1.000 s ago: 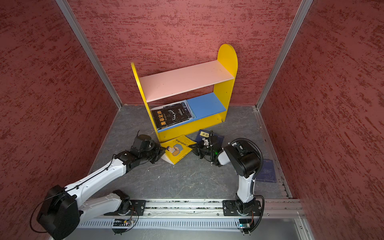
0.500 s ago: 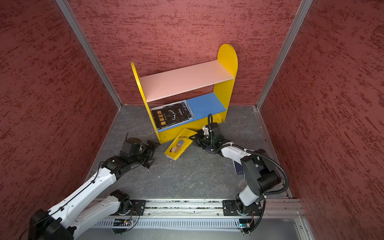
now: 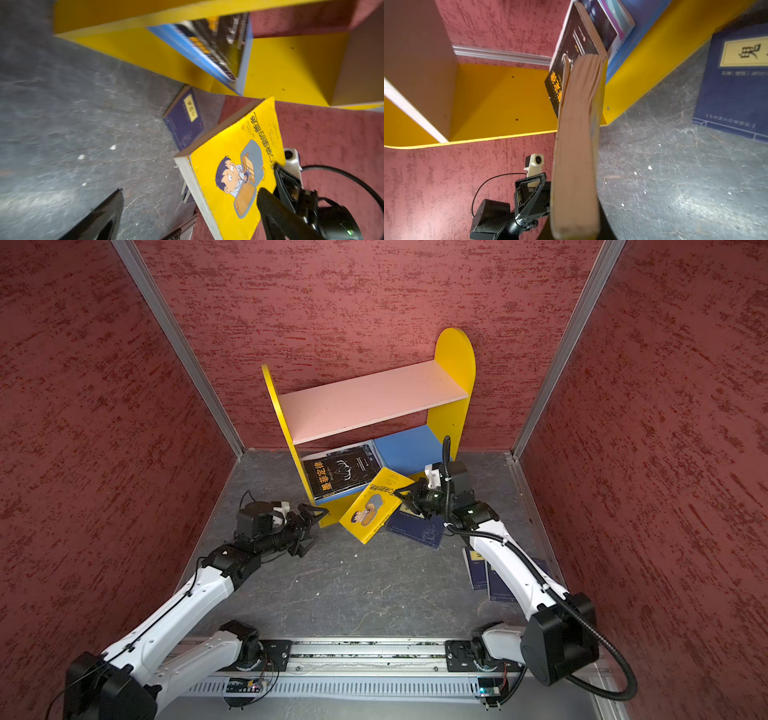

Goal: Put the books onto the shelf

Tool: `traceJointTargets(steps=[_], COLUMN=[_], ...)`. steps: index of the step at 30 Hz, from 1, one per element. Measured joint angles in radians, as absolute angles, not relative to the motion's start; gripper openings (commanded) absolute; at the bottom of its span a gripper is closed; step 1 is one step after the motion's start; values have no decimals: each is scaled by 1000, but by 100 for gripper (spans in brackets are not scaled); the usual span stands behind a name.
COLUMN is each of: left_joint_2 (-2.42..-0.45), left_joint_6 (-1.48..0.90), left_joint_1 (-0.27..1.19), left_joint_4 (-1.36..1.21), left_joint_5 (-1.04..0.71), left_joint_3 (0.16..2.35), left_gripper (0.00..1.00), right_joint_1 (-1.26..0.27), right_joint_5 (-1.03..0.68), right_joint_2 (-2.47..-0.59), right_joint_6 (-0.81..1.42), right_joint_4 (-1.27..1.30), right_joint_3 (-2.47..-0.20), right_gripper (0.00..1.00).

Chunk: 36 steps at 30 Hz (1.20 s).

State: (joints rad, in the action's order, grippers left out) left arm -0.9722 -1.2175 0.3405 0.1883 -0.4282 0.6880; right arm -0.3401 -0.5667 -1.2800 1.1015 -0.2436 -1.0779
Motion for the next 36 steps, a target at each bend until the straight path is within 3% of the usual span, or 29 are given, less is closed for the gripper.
traceJointTargets(steps=[8, 23, 30, 36], left_joint_2=[-1061, -1271, -1283, -1276], left_joint_6=[-1218, -1253, -1271, -1258], left_joint_1=[341, 389, 394, 412], left_joint_4=[-56, -248, -310, -352], left_joint_5=[-573, -657, -645, -595], left_joint_3=[753, 855, 850, 847], left_gripper=[100, 82, 67, 44], right_joint_1=[-320, -310, -311, -318], right_joint_5=[-522, -522, -527, -530], right_joint_2=[-1257, -1358, -1358, -1358], right_joint_6=[1208, 1353, 1402, 1423], right_joint_4=[-57, 268, 352, 376], right_joint_3=[-1072, -1065, -1024, -998], right_gripper=[11, 11, 11, 13])
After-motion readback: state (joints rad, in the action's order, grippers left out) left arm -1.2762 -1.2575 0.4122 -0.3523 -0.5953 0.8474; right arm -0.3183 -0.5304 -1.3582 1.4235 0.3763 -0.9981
